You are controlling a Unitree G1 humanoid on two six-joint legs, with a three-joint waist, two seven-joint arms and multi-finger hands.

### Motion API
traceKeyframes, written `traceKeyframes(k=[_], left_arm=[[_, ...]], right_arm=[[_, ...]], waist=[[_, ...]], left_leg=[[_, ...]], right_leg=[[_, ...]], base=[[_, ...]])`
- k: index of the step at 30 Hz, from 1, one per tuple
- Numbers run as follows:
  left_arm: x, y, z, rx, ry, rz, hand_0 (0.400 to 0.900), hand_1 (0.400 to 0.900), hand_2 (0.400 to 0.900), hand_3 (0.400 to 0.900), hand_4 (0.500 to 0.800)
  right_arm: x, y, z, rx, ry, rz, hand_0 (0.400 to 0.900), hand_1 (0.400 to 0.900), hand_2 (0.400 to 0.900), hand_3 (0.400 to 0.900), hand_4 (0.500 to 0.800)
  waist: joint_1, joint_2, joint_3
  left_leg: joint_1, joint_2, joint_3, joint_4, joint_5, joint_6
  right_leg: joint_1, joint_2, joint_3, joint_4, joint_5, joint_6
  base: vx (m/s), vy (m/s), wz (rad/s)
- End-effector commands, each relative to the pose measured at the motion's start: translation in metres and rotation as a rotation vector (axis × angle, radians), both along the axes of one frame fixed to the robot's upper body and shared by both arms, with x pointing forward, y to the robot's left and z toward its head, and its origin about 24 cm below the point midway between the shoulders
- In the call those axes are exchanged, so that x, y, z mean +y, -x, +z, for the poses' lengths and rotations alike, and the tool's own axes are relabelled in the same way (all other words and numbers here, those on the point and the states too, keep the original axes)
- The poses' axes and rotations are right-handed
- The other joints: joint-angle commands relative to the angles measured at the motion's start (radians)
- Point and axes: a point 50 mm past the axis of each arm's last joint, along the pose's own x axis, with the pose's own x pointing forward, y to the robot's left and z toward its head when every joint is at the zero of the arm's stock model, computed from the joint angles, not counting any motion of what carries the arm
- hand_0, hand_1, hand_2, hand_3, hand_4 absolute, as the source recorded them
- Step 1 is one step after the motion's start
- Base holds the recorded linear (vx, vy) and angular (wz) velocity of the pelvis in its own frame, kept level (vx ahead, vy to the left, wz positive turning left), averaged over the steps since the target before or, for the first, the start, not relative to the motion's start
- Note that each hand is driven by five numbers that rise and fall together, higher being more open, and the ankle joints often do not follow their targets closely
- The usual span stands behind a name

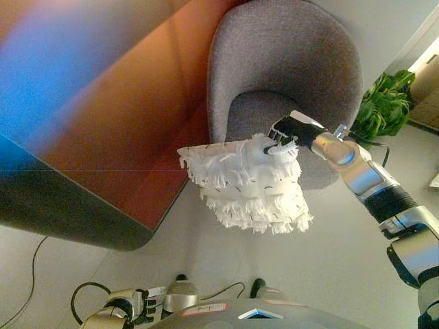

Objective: Pick up the pillow and put it on the sofa.

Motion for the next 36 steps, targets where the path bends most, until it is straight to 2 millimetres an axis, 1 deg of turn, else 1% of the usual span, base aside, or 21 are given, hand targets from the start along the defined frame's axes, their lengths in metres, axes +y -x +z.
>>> traceKeyframes(k=[1, 4, 6, 8, 9, 10, 11, 15, 19, 24, 27, 28, 30, 32, 34, 35, 36], left_arm=[[0.012, 0.009, 0.002, 0.095, -0.043, -0.052, 0.900, 0.900, 0.900, 0.900, 0.800], [0.012, 0.013, 0.001, 0.101, -0.039, -0.050, 0.900, 0.900, 0.900, 0.900, 0.800], [0.013, 0.016, 0.002, 0.116, -0.043, -0.040, 0.900, 0.900, 0.900, 0.900, 0.800], [0.014, 0.018, 0.002, 0.126, -0.044, -0.035, 0.900, 0.900, 0.900, 0.900, 0.800], [0.015, 0.022, 0.002, 0.143, -0.048, -0.030, 0.900, 0.900, 0.900, 0.900, 0.800], [0.015, 0.023, 0.002, 0.148, -0.048, -0.030, 0.900, 0.900, 0.900, 0.900, 0.800], [0.016, 0.026, 0.002, 0.163, -0.050, -0.029, 0.900, 0.900, 0.900, 0.900, 0.800], [0.019, 0.035, 0.002, 0.199, -0.059, -0.032, 0.900, 0.900, 0.900, 0.900, 0.800], [0.021, 0.041, 0.002, 0.222, -0.071, -0.042, 0.900, 0.900, 0.900, 0.900, 0.800], [0.021, 0.040, 0.003, 0.236, -0.079, -0.054, 0.900, 0.900, 0.900, 0.900, 0.800], [0.020, 0.031, 0.004, 0.222, -0.072, -0.074, 0.900, 0.900, 0.900, 0.900, 0.800], [0.018, 0.027, 0.004, 0.210, -0.070, -0.081, 0.900, 0.900, 0.900, 0.900, 0.800], [0.019, 0.011, 0.006, 0.166, -0.073, -0.096, 0.900, 0.900, 0.900, 0.900, 0.800], [0.019, 0.003, 0.007, 0.135, -0.077, -0.100, 0.900, 0.900, 0.900, 0.900, 0.800], [0.020, 0.000, 0.007, 0.115, -0.080, -0.097, 0.900, 0.900, 0.900, 0.900, 0.800], [0.022, 0.000, 0.007, 0.106, -0.083, -0.095, 0.900, 0.900, 0.900, 0.900, 0.800], [0.023, 0.001, 0.008, 0.101, -0.086, -0.093, 0.900, 0.900, 0.900, 0.900, 0.800]], right_arm=[[-0.011, -0.014, 0.116, -0.415, -0.167, -0.031, 0.400, 0.400, 0.400, 0.400, 0.500], [-0.027, -0.017, 0.132, -0.439, -0.205, -0.097, 0.400, 0.400, 0.400, 0.400, 0.500], [-0.043, -0.021, 0.143, -0.442, -0.229, -0.170, 0.400, 0.400, 0.400, 0.400, 0.500], [-0.050, -0.023, 0.147, -0.447, -0.233, -0.205, 0.400, 0.400, 0.400, 0.400, 0.500], [-0.062, -0.025, 0.154, -0.446, -0.247, -0.260, 0.400, 0.400, 0.400, 0.400, 0.500], [-0.065, -0.026, 0.157, -0.446, -0.246, -0.278, 0.400, 0.400, 0.400, 0.400, 0.500], [-0.072, -0.027, 0.160, -0.440, -0.246, -0.321, 0.400, 0.400, 0.400, 0.400, 0.500], [-0.096, -0.028, 0.167, -0.388, -0.248, -0.447, 0.400, 0.400, 0.400, 0.400, 0.500], [-0.116, -0.027, 0.165, -0.313, -0.223, -0.567, 0.400, 0.400, 0.400, 0.400, 0.500], [-0.128, -0.026, 0.153, -0.197, -0.190, -0.689, 0.400, 0.400, 0.400, 0.400, 0.500], [-0.126, -0.029, 0.153, -0.187, -0.165, -0.725, 0.400, 0.400, 0.400, 0.400, 0.500], [-0.125, -0.029, 0.156, -0.193, -0.138, -0.730, 0.400, 0.400, 0.400, 0.400, 0.500], [-0.121, -0.031, 0.169, -0.246, -0.088, -0.743, 0.400, 0.400, 0.400, 0.400, 0.500], [-0.120, -0.030, 0.180, -0.274, -0.055, -0.750, 0.400, 0.400, 0.400, 0.400, 0.500], [-0.126, -0.026, 0.189, -0.307, 0.029, -0.795, 0.400, 0.400, 0.400, 0.400, 0.500], [-0.130, -0.022, 0.194, -0.331, 0.080, -0.830, 0.900, 0.900, 0.900, 0.900, 0.800], [-0.131, -0.021, 0.195, -0.324, 0.091, -0.831, 0.900, 0.900, 0.900, 0.900, 0.800]], waist=[[0.011, -0.020, -0.100], [0.015, -0.024, -0.107], [0.023, -0.028, -0.115], [0.027, -0.030, -0.117], [0.037, -0.033, -0.121], [0.039, -0.033, -0.122], [0.047, -0.035, -0.124], [0.070, -0.036, -0.128], [0.094, -0.037, -0.130], [0.121, -0.030, -0.125], [0.141, -0.021, -0.106], [0.147, -0.018, -0.096], [0.157, -0.015, -0.058], [0.163, -0.014, -0.029], [0.168, -0.013, -0.011], [0.172, -0.013, -0.003], [0.174, -0.014, 0.002]], left_leg=[[-0.016, 0.031, -0.029, -0.036, 0.055, -0.006], [-0.012, 0.030, -0.032, -0.030, 0.048, -0.004], [-0.008, 0.029, -0.032, -0.025, 0.043, -0.005], [-0.007, 0.031, -0.032, -0.025, 0.043, -0.006], [-0.007, 0.033, -0.035, -0.028, 0.044, -0.008], [-0.007, 0.033, -0.037, -0.030, 0.044, -0.008], [-0.006, 0.035, -0.040, -0.035, 0.046, -0.010], [-0.009, 0.041, -0.051, -0.055, 0.058, -0.016], [-0.015, 0.044, -0.071, -0.065, 0.066, -0.020], [-0.033, 0.056, -0.088, -0.068, 0.076, -0.030], [-0.071, 0.065, -0.107, -0.062, 0.082, -0.035], [-0.092, 0.069, -0.116, -0.060, 0.085, -0.037], [-0.142, 0.077, -0.137, -0.056, 0.091, -0.043], [-0.178, 0.086, -0.153, -0.056, 0.098, -0.046], [-0.202, 0.092, -0.163, -0.057, 0.105, -0.047], [-0.213, 0.094, -0.169, -0.060, 0.108, -0.047], [-0.220, 0.096, -0.172, -0.061, 0.110, -0.047]], right_leg=[[-0.029, -0.057, 0.022, 0.012, 0.065, 0.029], [-0.019, -0.054, 0.023, 0.008, 0.062, 0.028], [-0.012, -0.050, 0.021, -0.001, 0.063, 0.026], [-0.008, -0.048, 0.019, -0.008, 0.066, 0.025], [-0.004, -0.045, 0.015, -0.017, 0.068, 0.024], [-0.002, -0.043, 0.014, -0.021, 0.069, 0.024], [0.000, -0.041, 0.010, -0.025, 0.070, 0.023], [0.002, -0.037, -0.004, -0.034, 0.070, 0.022], [0.005, -0.033, -0.016, -0.041, 0.069, 0.021], [-0.007, -0.030, -0.029, -0.048, 0.069, 0.019], [-0.039, -0.030, -0.034, -0.046, 0.068, 0.017], [-0.058, -0.029, -0.037, -0.046, 0.070, 0.015], [-0.106, -0.026, -0.036, -0.044, 0.073, 0.013], [-0.139, -0.019, -0.037, -0.044, 0.075, 0.010], [-0.157, -0.009, -0.038, -0.049, 0.078, 0.008], [-0.167, -0.005, -0.039, -0.050, 0.079, 0.008], [-0.172, -0.001, -0.039, -0.050, 0.078, 0.009]], base=[[0.09, -0.003, -0.02], [0.12, -0.007, 0.01], [0.14, -0.019, 0.04], [0.12, -0.024, 0.05], [0.13, -0.030, 0.08], [0.15, -0.039, 0.14], [0.12, -0.035, 0.15], [0.09, -0.040, 0.16], [0.09, -0.040, 0.16], [0.04, -0.047, 0.12], [-0.11, -0.063, 0.12], [-0.21, -0.112, 0.14], [-0.32, -0.155, 0.16], [-0.28, -0.135, 0.08], [-0.19, -0.117, 0.05], [-0.14, -0.095, 0.03], [-0.11, -0.088, 0.04]])
